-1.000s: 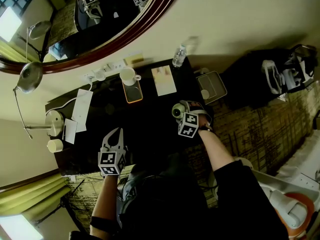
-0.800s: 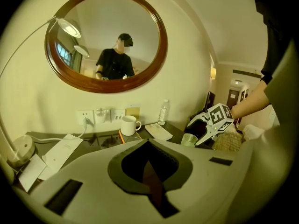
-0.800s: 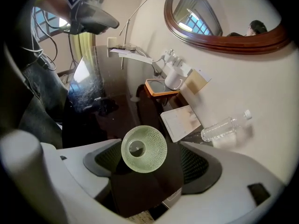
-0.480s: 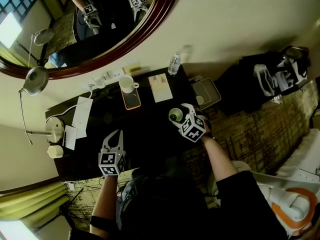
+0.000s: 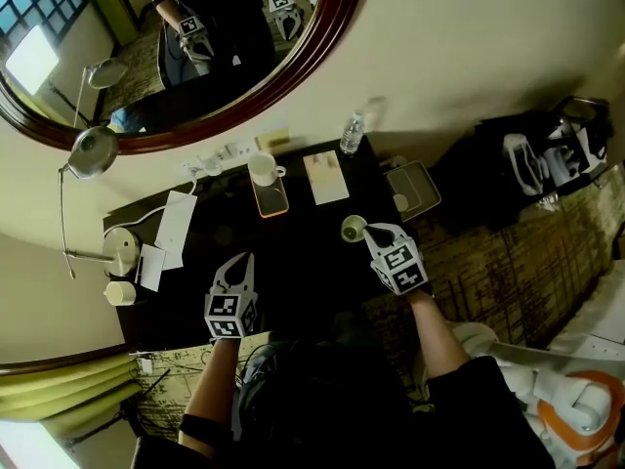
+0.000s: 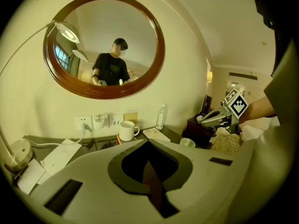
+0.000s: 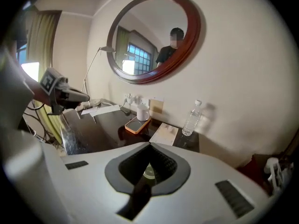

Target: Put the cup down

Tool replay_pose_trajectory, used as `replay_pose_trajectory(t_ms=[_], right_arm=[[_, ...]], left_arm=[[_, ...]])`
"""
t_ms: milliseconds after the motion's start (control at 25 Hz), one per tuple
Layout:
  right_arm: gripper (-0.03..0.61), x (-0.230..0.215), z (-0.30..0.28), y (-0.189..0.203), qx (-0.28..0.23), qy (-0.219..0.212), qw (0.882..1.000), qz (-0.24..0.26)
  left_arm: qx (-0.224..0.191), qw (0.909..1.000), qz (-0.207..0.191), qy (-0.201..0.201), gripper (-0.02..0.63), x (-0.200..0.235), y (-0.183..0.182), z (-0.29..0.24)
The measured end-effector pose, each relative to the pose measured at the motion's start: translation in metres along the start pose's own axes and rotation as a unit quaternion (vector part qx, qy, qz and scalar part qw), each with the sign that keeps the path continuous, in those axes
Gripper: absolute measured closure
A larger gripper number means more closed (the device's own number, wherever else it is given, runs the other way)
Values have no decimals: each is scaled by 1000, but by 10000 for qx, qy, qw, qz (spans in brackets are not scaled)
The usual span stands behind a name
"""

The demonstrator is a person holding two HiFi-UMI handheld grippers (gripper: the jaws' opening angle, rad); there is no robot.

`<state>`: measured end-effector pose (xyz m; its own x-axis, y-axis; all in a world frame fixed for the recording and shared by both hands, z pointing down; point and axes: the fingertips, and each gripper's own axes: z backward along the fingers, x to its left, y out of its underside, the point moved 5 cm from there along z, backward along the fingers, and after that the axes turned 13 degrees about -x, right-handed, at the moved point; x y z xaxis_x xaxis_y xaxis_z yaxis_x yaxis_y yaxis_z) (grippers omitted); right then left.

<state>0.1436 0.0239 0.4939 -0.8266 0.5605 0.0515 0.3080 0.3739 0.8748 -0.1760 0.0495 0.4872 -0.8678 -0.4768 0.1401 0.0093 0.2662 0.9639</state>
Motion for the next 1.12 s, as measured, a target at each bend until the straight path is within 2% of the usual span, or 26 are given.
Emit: replay_pose_trajectory(t_ms=[200,360,520,720,920,1120], right_arm=[[572,4,10,2,-408,193,9962,-740],[571,7,12,7,-480,177,9956,-788],[571,11,11,5,-468,114,9955,-816],[571,13,11,4,-453,25,9957,-811],[571,6,11,10,-460,6,9959,-780],[571,6,12,14,-391,-65,9969,-679]], left_arm=[[-17,9999,115,-58,614,2,4,2],[69,9996,268,-114,614,1,6,4],[98,9998,189,36,614,-6,4,6],[218,9986,480,49,614,-7,17,4],[300,9989,350,-28,614,-7,17,-2],[460,9988,-122,111,614,-6,6,-21]])
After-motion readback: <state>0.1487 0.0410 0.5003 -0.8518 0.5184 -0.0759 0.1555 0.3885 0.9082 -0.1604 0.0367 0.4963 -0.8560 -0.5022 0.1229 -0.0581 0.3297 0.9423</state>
